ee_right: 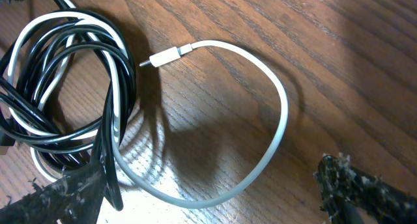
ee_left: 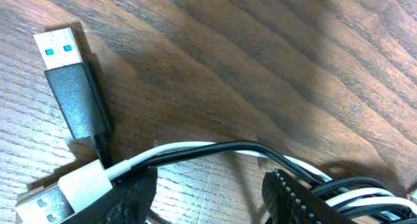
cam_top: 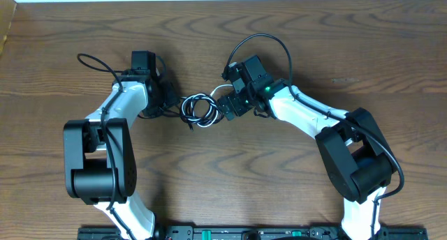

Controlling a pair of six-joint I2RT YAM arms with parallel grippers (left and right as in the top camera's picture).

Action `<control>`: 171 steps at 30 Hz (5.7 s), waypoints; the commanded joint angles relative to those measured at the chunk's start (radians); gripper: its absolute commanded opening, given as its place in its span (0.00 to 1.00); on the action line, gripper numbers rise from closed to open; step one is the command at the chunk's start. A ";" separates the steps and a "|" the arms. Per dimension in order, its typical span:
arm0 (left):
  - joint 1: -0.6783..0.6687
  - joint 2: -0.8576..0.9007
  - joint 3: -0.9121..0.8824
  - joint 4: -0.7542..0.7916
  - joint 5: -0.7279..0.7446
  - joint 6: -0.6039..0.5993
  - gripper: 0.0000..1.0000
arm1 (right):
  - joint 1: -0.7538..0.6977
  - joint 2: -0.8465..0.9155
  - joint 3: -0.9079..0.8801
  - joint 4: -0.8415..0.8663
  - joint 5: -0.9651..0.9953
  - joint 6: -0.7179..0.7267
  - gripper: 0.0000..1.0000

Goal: Untangle cables

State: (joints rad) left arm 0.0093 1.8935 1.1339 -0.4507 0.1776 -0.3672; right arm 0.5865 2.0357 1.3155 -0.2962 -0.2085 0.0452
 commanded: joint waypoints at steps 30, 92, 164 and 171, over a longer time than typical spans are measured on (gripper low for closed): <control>-0.017 0.037 -0.018 -0.011 0.024 -0.080 0.35 | 0.004 0.013 -0.003 0.005 0.001 0.002 0.99; -0.096 -0.013 -0.072 0.072 0.129 0.101 0.08 | 0.015 0.013 -0.003 0.020 -0.213 0.081 0.68; -0.096 -0.013 -0.072 0.075 0.129 0.101 0.08 | 0.068 0.092 -0.003 0.158 0.080 0.213 0.45; -0.096 -0.013 -0.072 0.075 0.129 0.101 0.08 | 0.068 0.101 -0.003 0.172 0.139 0.232 0.41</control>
State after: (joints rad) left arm -0.0872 1.8595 1.0679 -0.3729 0.3122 -0.2653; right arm 0.6476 2.1147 1.3151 -0.1291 -0.1078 0.2512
